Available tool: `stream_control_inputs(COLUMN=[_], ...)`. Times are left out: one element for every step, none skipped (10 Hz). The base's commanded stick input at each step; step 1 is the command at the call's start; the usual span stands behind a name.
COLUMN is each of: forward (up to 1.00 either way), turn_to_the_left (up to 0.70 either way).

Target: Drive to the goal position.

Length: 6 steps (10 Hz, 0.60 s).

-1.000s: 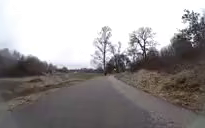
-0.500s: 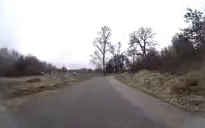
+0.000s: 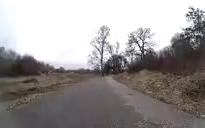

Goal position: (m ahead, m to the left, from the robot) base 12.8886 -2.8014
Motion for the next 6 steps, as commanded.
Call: stream_control_inputs(forward=[1.00,1.00,1.00,1.00,1.00,1.00], turn_to_the_left=[0.00,0.00,0.00,0.00,0.00,0.01])
